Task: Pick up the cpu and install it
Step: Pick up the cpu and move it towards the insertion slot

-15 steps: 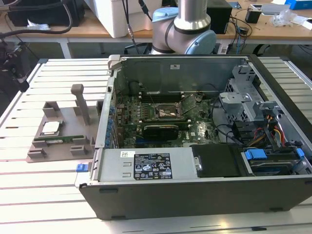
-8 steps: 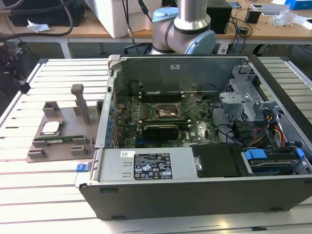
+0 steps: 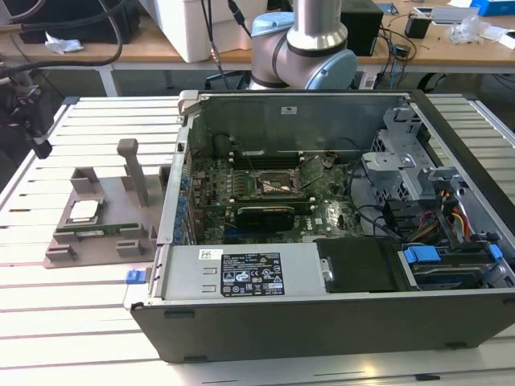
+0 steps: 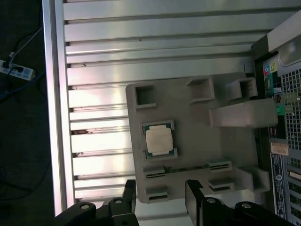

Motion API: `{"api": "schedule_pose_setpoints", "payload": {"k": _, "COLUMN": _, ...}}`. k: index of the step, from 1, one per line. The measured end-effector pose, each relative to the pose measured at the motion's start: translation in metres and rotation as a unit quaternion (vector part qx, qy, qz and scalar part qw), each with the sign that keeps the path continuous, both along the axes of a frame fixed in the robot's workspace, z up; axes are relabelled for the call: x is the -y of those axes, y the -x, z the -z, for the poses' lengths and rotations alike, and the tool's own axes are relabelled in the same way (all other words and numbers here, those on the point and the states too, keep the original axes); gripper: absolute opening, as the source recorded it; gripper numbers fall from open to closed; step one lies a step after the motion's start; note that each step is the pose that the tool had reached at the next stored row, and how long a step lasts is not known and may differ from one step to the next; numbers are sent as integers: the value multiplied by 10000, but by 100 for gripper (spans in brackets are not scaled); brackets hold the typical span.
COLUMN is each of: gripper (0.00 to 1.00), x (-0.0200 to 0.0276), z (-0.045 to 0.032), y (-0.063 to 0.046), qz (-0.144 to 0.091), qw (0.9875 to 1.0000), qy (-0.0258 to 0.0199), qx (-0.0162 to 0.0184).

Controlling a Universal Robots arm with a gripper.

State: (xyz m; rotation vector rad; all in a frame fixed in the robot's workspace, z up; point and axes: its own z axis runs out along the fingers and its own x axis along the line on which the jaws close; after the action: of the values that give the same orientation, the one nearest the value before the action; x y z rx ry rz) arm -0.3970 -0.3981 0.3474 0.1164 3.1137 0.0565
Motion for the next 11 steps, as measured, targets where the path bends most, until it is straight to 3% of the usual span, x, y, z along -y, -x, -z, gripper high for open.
{"api": "schedule_pose_setpoints", "payload": {"k": 11, "gripper": 54, "x": 0, "z": 121, "y": 0, "qz": 0, "qw": 10000, "qy": 0, "qx": 0}}
